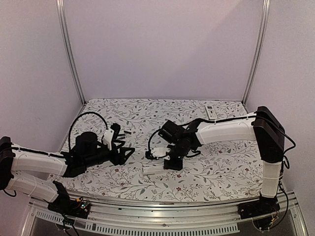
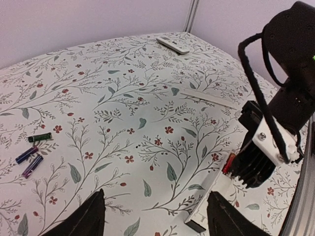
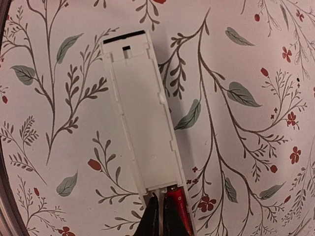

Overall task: Load the batteries into the remote control
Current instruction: Load the battery into the battery compartment, then pick up the battery from the center of the board, then place the battery in the battery compartment.

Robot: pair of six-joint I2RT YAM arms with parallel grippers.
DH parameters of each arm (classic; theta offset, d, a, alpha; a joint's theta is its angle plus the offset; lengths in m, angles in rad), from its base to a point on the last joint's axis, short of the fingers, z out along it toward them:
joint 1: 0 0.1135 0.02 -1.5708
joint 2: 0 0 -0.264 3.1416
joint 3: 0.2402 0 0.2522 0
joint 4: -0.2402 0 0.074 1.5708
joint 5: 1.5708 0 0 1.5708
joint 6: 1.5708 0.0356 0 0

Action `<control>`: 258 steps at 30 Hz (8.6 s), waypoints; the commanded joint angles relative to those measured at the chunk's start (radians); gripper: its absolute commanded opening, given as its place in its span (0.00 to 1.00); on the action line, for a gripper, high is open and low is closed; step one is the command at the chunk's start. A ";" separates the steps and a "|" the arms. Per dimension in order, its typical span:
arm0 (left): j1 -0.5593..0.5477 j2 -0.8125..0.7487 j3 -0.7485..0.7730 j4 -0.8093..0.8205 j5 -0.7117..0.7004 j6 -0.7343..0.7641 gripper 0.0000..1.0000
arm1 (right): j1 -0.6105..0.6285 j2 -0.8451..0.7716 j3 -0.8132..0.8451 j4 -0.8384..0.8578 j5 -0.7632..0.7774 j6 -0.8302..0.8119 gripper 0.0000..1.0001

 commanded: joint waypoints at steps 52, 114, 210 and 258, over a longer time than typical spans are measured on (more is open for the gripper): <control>0.368 0.736 1.102 -0.884 0.281 1.116 0.69 | -0.221 -0.484 -0.247 0.340 0.038 0.383 0.47; 0.459 1.122 1.385 -1.121 0.244 1.170 0.26 | -0.224 -0.540 -0.308 0.337 0.012 0.350 0.48; -0.278 0.397 0.633 -0.440 0.156 0.268 0.00 | -0.337 -0.790 -0.530 0.467 -0.220 0.649 0.55; -0.326 0.835 1.062 -1.050 0.013 0.337 0.00 | -0.400 -0.502 -0.549 0.524 -0.252 0.640 0.54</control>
